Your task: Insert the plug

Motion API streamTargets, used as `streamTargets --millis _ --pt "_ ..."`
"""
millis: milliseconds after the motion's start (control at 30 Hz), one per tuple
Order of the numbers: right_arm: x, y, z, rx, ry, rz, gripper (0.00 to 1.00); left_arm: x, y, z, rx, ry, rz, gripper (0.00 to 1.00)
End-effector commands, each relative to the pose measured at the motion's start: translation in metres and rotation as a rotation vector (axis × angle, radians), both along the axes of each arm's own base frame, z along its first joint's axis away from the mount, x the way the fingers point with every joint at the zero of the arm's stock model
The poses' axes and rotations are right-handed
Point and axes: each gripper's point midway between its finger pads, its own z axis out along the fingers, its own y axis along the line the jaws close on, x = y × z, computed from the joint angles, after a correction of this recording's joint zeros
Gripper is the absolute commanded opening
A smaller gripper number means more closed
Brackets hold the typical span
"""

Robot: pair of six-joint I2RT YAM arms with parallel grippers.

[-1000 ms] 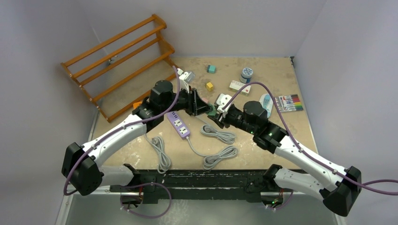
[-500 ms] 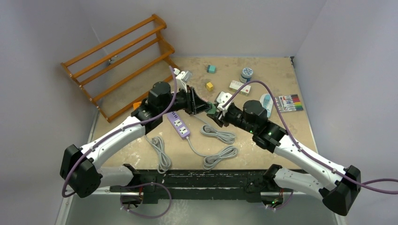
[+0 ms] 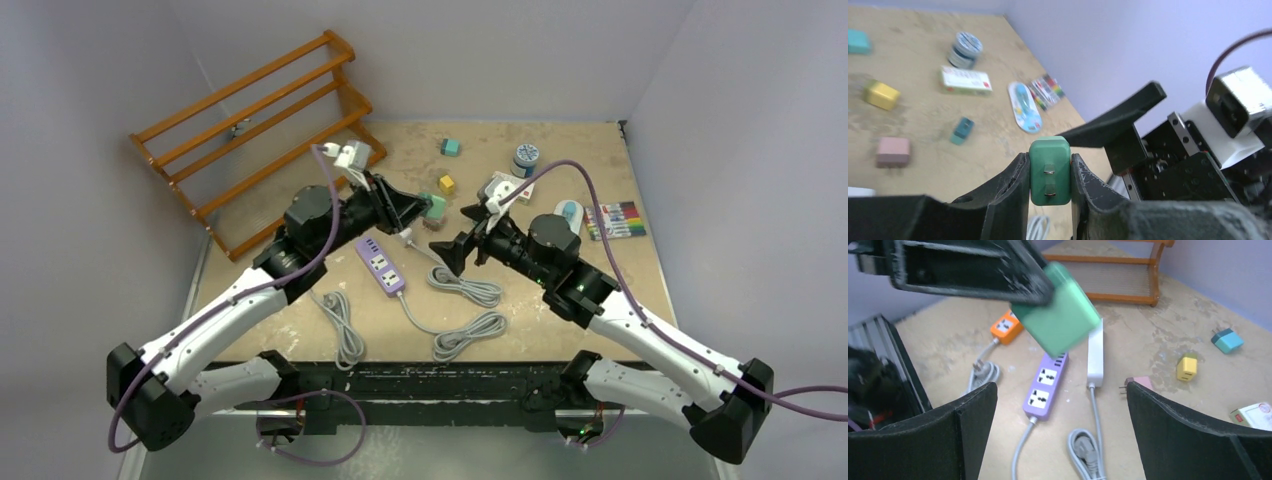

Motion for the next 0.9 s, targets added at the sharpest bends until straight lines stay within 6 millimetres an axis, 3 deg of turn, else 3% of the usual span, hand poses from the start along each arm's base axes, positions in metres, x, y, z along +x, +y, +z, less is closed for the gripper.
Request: streamTargets --millis 0,67,167,233,333,433,500,667,767,867 --pt "0.021 -0.014 0.066 0.327 0.056 -0.21 0.99 0.021 0.057 0.057 -0.145 -0.102 0.331 0.0" --pt "0.032 -0.03 0.073 0.435 0.092 -0.333 1.0 0.018 0.076 0.074 -0.189 -0.129 0.401 0.0" --pt "0.037 -0.034 0.092 0.495 0.094 -0.317 0.99 0.005 0.095 0.097 -0.258 -0.161 0.44 0.0" --pt "0.041 -0.03 0.098 0.538 0.191 -0.31 0.99 -0.006 0.105 0.112 -0.314 -0.177 0.439 0.0" --pt "0.022 -0.016 0.136 0.633 0.218 -0.155 0.99 -0.028 0.115 0.137 -0.433 -0.221 0.403 0.0" --pt "-0.013 -0.002 0.168 0.707 0.188 0.075 0.98 -0.048 0.114 0.16 -0.526 -0.274 0.313 0.0" --pt "-0.037 0.007 0.178 0.703 0.169 0.228 0.97 -0.06 0.109 0.173 -0.568 -0.301 0.24 0.0" --pt "-0.051 0.009 0.194 0.747 0.146 0.314 0.95 -0.084 0.101 0.197 -0.657 -0.377 0.1 0.0" --pt "-0.058 0.008 0.201 0.772 0.115 0.34 0.9 -0.083 0.1 0.195 -0.668 -0.388 0.1 0.0" --pt "-0.056 0.018 0.195 0.728 0.13 0.348 0.86 -0.082 0.102 0.191 -0.687 -0.406 0.107 0.0"
